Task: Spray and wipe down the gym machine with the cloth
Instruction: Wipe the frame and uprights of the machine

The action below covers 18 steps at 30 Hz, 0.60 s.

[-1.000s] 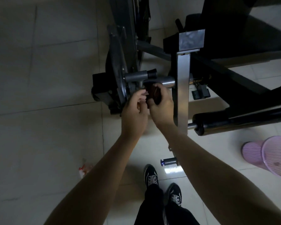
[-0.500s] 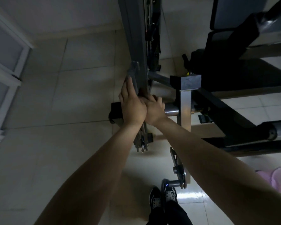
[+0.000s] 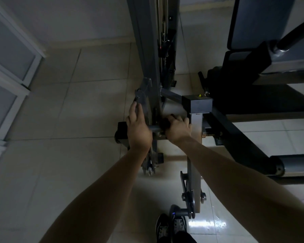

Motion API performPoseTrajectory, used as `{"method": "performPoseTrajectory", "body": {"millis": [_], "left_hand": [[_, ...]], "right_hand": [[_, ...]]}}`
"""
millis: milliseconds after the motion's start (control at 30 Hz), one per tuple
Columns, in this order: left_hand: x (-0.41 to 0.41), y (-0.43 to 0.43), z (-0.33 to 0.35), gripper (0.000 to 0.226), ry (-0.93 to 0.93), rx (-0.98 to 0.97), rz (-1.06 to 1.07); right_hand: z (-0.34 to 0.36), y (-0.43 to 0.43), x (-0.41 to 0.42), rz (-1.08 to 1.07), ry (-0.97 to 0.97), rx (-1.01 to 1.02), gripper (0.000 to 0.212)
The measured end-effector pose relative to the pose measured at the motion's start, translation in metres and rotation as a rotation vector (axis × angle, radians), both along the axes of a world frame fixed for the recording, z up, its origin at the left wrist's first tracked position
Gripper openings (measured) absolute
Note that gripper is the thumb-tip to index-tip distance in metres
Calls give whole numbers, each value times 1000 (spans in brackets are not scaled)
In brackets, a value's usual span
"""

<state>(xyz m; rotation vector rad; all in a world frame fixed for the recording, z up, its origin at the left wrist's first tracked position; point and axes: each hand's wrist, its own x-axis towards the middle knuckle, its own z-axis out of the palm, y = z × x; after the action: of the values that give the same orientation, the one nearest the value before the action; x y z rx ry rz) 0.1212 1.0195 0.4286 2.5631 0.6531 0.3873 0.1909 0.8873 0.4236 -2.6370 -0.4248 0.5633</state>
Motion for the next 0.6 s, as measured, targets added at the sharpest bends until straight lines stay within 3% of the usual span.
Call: {"method": "performPoseTrajectory", "body": {"millis": [133,300,367,433,533,600], "left_hand": [[0,-1,0,75,-1,24,-12],[0,1,-1,61,-16,36,-25],[0,3,-5,58,-37,58,-45],[-2,5,-6,55,-52,69,-67],[-2,2,-6,57,-78,85,-64],[-1,2,-7,55,-85,93,-50]], "right_hand": [[-14,8,-12,228,-124,117,42],[-10,32,-11,426,-123,204,43],[-7,34,-3,367,-69,147,39],[-12,30,10,189,130,129,35],[-26,20,36,-86,440,231,38],[-35,16,39,-206,533,343,39]]}}
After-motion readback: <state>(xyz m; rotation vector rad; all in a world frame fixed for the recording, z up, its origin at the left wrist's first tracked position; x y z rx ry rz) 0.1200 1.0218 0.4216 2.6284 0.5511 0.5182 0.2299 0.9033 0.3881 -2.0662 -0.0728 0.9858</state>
